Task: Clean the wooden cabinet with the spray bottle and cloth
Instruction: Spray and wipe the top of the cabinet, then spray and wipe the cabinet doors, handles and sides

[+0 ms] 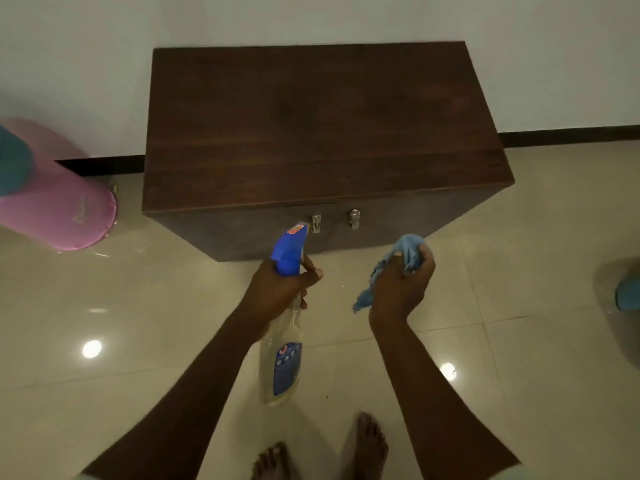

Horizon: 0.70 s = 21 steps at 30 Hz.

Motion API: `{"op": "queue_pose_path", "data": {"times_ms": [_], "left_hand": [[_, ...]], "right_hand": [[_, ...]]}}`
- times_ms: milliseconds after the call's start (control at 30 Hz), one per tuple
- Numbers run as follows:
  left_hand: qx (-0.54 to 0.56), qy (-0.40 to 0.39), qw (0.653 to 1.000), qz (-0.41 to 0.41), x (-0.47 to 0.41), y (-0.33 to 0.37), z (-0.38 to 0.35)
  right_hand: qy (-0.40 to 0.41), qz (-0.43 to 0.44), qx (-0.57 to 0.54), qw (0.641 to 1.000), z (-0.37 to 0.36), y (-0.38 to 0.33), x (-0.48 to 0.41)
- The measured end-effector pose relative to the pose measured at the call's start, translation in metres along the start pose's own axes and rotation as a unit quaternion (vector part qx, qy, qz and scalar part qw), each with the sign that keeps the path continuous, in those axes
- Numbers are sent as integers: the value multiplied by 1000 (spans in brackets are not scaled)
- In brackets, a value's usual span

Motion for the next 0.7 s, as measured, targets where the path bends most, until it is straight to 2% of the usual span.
{"op": "queue_pose_path", "data": {"times_ms": [133,267,500,700], "left_hand": [[-38,47,998,-17,-16,-32,10],[-91,76,991,-57,-58,-58,13],[-116,112,979,-123,-102,-80,18],[-155,99,970,-157,-102,-81,13]], "right_hand": [[-62,-68,-84,992,-23,17,17],[-143,-22,-47,988,-40,45,2],[-167,90,-58,980,-73,72,-5],[-189,133,-56,971,-76,66,-8]]}}
Point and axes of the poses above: each hand's wrist, its own x-axis away from the middle knuckle, its own z-axis out of the back of the hand, y = z × x, the point moved 4 cm from there along -x, towards the middle knuckle, and after that the axes turned 15 degrees about -y, right-handed, at the moved point
